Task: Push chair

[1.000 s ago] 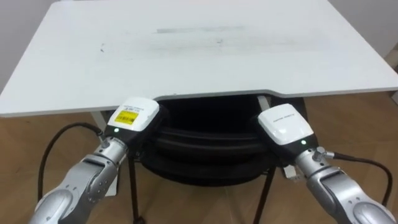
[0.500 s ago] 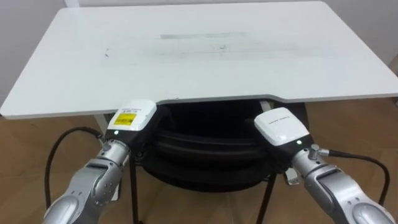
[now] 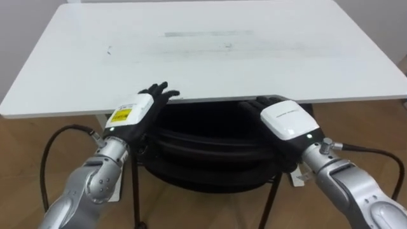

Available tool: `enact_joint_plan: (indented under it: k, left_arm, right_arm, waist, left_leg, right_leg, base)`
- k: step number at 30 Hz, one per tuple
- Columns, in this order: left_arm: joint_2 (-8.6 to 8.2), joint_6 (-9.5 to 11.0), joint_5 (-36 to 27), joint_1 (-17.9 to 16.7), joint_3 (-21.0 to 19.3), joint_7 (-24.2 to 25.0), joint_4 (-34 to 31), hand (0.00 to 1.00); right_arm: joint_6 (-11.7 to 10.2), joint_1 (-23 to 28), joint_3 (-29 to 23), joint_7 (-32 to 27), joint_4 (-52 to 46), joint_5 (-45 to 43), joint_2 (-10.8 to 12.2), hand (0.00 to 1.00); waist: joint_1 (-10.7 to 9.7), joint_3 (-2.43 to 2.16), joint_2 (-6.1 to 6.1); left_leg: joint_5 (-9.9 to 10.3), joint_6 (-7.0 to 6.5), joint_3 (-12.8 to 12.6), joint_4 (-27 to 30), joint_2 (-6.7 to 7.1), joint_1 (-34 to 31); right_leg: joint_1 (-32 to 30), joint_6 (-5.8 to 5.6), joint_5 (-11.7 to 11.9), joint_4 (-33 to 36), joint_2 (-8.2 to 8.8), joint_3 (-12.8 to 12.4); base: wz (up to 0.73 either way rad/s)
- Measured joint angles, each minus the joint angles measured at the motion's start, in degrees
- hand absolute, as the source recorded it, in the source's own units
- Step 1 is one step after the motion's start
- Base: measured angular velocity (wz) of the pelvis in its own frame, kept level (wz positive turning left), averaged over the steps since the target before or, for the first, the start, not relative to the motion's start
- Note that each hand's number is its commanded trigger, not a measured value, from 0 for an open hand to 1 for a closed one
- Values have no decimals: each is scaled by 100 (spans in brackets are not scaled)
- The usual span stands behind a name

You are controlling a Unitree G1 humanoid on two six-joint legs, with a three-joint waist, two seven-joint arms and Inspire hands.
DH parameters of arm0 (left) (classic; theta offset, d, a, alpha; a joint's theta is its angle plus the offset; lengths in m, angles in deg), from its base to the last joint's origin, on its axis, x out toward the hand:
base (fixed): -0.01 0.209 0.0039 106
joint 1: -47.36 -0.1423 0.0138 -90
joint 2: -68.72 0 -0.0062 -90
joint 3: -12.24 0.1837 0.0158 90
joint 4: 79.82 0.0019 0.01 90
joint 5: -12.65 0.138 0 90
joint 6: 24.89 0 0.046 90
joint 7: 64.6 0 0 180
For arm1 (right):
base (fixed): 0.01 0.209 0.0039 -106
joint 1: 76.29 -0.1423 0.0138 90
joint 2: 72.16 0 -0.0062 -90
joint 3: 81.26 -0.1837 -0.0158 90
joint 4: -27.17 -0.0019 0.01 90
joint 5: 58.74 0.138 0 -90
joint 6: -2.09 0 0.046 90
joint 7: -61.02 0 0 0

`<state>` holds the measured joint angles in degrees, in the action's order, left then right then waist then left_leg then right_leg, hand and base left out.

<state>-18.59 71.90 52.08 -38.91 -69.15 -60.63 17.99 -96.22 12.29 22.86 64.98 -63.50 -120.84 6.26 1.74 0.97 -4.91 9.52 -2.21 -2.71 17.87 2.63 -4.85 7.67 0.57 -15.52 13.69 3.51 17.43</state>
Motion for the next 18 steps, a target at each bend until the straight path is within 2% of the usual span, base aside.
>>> enact_joint_plan:
  k: [4,7,10,12,13,15,16,17,18]
  left_arm:
    - [24,23,15,69,-133,26,-2,0]
    - [48,116,9,73,-308,5,-6,0]
    - [103,123,27,98,-568,-46,-147,0]
    - [308,169,75,80,-747,-69,-177,0]
    - [320,214,75,80,-863,-68,-181,0]
    - [517,393,75,19,-1187,-68,-259,0]
    - [586,469,77,17,-1274,-68,-267,0]
    - [723,618,129,-6,-1435,-69,-268,0]
    - [796,783,131,-23,-1708,-124,-376,0]
  right_arm:
    - [-117,-83,-57,1,-93,-1,-178,0]
    - [-314,-82,-150,1,-113,-19,-306,0]
    - [-521,-82,-325,-1,-136,128,-545,0]
    - [-724,-80,-550,-8,-140,126,-648,0]
    - [-760,-80,-606,-8,-140,122,-662,0]
    - [-1107,-78,-1002,-9,-171,136,-833,0]
    - [-1197,-67,-1152,-18,-228,136,-923,0]
    - [-1344,-61,-1493,-183,-331,137,-1121,0]
    - [-1352,-65,-2147,-717,-438,217,-1200,0]
  waist:
    - [-27,-1,7]
    - [-27,2,34]
    - [-24,-2,54]
    - [-32,4,65]
    - [-45,5,67]
    - [-152,7,75]
    - [-165,7,76]
    - [-172,7,75]
    - [-98,9,85]
  left_leg:
    - [-49,-4,-2,-38,-14,-57]
    - [-56,-14,12,-32,-17,-114]
    - [-154,-37,7,-121,12,-160]
    - [-175,-45,-20,-158,15,-158]
    - [-176,-44,-21,-161,20,-162]
    - [-191,-43,-12,-167,23,-201]
    - [-201,-40,-12,-181,23,-210]
    - [-238,-30,-16,-254,22,-192]
    - [-259,-20,-8,-297,19,-188]
  right_leg:
    - [-61,17,42,1,-16,-7]
    - [-104,14,57,-5,-20,1]
    - [-195,-1,91,-23,3,8]
    - [-208,-3,95,-23,18,37]
    - [-213,-3,95,-25,18,37]
    - [-215,3,117,-82,7,90]
    - [-224,8,124,-98,6,101]
    - [-239,12,137,-112,5,86]
    - [-272,23,150,-125,-3,47]
  base:
    - [1]
    - [1]
    - [4]
    - [0]
    - [0]
    - [9]
    - [6]
    - [-8]
    - [-13]
